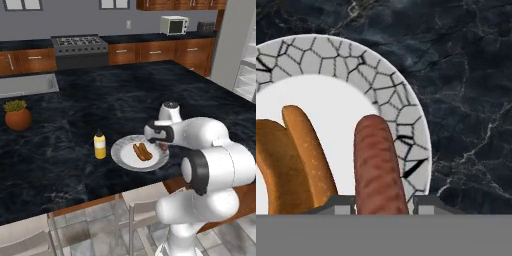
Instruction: Move the hot dog bun to the plate on the dining table and place the condiment next to that plate. Then navigate to the fridge and take the sausage and place it on the plate as well.
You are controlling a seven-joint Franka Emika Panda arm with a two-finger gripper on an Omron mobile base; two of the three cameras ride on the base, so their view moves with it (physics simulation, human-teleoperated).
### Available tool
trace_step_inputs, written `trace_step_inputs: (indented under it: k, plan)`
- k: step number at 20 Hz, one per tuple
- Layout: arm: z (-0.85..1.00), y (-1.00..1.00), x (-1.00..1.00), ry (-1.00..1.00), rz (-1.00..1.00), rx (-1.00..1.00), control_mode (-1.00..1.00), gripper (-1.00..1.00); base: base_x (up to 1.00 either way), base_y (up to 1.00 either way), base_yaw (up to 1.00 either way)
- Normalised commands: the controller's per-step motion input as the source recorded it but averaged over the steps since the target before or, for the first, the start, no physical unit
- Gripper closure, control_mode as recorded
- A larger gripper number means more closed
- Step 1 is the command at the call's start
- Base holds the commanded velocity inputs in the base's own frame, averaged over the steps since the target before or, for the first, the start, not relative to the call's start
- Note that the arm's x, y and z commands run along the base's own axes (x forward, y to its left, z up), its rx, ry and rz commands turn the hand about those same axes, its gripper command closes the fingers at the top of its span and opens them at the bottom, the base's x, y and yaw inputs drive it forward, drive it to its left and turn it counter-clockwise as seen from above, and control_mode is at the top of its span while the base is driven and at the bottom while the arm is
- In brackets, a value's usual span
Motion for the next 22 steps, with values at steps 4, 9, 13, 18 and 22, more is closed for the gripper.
trace_step_inputs:
  k: [4, 9, 13, 18, 22]
  plan:
    - [-0.42, 0.14, 0.00, 0.01, 0.00, 0.00, -1.00, 1.00, 0.00, 0.00, 0.00]
    - [-0.34, 0.20, 0.00, 0.00, 0.00, 0.00, -1.00, 1.00, 0.00, 0.00, 0.00]
    - [-0.28, 0.07, 0.21, 0.00, 0.00, 0.00, -1.00, 1.00, 0.00, 0.00, 0.00]
    - [-0.33, 0.00, 0.46, 0.00, 0.00, 0.00, -1.00, 1.00, 0.00, 0.00, 0.00]
    - [-0.13, 0.00, 0.28, 0.00, 0.00, 0.00, -1.00, -1.00, 0.00, 0.00, 0.00]
